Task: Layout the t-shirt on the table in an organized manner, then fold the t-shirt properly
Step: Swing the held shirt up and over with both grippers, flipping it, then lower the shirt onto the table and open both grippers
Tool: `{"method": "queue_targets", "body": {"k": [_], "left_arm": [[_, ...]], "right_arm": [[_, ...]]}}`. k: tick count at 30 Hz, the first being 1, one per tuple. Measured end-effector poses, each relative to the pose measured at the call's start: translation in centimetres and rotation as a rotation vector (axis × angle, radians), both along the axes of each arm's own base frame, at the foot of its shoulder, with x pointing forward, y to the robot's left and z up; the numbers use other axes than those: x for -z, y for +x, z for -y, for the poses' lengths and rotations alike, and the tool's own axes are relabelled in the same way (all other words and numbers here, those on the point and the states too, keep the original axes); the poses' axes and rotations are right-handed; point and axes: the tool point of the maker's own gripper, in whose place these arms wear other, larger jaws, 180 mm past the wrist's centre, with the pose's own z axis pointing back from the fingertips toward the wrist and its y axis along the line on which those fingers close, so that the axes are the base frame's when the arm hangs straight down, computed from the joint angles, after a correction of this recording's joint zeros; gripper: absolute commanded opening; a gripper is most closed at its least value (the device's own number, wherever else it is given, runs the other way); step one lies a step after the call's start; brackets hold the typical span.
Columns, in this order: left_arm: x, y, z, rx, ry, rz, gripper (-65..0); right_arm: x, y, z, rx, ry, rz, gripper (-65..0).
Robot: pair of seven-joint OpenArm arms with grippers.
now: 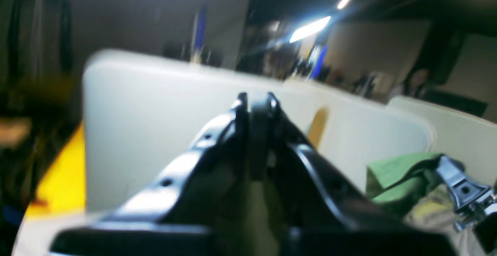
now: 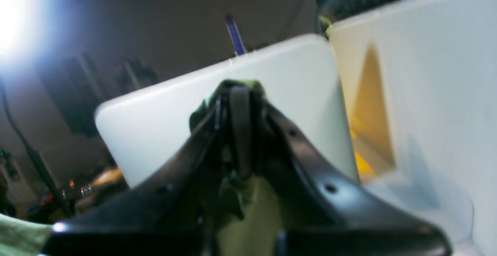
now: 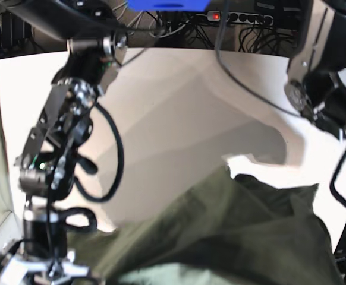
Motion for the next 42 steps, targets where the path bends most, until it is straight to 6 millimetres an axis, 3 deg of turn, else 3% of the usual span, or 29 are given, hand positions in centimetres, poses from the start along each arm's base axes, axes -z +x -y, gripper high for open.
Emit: {"method": "queue_targets", "body": {"k": [8,10,13,17,22,28,31,34,37,39,42], "left_arm": [[-2.1,-0.8,0.0,-0.001,0.006,0.06,-64.8],[-2.2,-1.2,-0.8,-0.009,-0.018,0.068,-64.8],[-0.5,-1.4,-3.0,-0.059,-0.064,0.045,-64.8],[3.3,-0.8,-4.2,-0.091,-0.089,-0.062,-64.8],[7.6,0.0,-3.9,-0.078,-0.123,-0.175,-64.8],[13.4,2.9,-6.0,-0.131,-0.205,-0.343,-64.8],[16.4,4.7,-5.4,-0.111,-0.2,-0.443,-64.8],[20.1,4.4,-4.9,-0.098,-0.204,-0.537,-64.6],[23.2,3.6,-5.5,-0.123,-0.197,-0.616,-64.5],[24.8,3.2,-5.5,-0.126,-0.201,-0.657,-64.4],[26.9,1.7,-4.8,-0.114,-0.184,-0.709,-62.2]], "right_arm": [[-6.0,-0.9,0.1,0.004,0.0,0.154,-65.0],[-7.3,-1.3,0.2,0.009,0.001,0.195,-65.0],[-7.1,-1.0,0.1,0.006,0.001,0.185,-65.0],[-3.9,0.5,-0.1,-0.002,0.003,0.091,-65.0],[1.5,3.2,-0.2,-0.014,0.011,-0.066,-65.0],[9.5,7.9,0.0,-0.031,-0.008,-0.311,-65.0],[12.2,10.5,0.8,-0.022,-0.018,-0.403,-65.0],[14.4,12.6,1.8,-0.012,-0.039,-0.451,-65.0],[18.3,14.5,3.0,0.011,-0.044,-0.535,-65.0],[21.4,15.5,3.1,0.001,-0.068,-0.63,-61.0],[24.8,15.9,3.5,-0.004,-0.088,-0.73,-46.4]]}}
